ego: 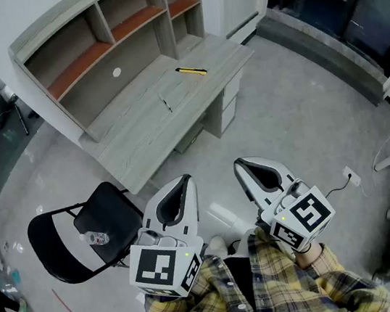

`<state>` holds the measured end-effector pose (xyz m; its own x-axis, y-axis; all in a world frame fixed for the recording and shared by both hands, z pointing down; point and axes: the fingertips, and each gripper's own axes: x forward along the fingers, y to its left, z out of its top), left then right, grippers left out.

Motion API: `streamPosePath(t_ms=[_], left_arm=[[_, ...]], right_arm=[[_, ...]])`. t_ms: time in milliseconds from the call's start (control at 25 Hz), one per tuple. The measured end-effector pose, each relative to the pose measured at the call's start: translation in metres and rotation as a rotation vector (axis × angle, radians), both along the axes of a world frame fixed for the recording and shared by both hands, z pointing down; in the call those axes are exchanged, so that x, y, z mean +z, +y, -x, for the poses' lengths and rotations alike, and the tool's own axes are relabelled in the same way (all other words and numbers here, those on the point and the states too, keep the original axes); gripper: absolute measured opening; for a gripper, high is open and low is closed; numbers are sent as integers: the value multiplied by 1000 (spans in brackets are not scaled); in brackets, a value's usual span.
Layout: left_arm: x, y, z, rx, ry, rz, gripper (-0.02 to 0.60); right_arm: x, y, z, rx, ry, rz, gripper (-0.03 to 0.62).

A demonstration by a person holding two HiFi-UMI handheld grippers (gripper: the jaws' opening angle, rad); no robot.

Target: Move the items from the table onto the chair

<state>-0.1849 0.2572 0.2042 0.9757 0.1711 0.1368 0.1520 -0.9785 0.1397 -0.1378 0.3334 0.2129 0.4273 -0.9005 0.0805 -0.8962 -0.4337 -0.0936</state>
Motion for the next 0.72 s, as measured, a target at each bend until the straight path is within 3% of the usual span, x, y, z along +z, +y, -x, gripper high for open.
streamPosePath(t_ms=[280,720], left_arm=[[5,-6,6,6,-25,16,5],[11,9,7,49,-43,29,5]], right_arm=[[2,-4,7,2,-18,13,17],[5,22,13,86,-52,21,17]])
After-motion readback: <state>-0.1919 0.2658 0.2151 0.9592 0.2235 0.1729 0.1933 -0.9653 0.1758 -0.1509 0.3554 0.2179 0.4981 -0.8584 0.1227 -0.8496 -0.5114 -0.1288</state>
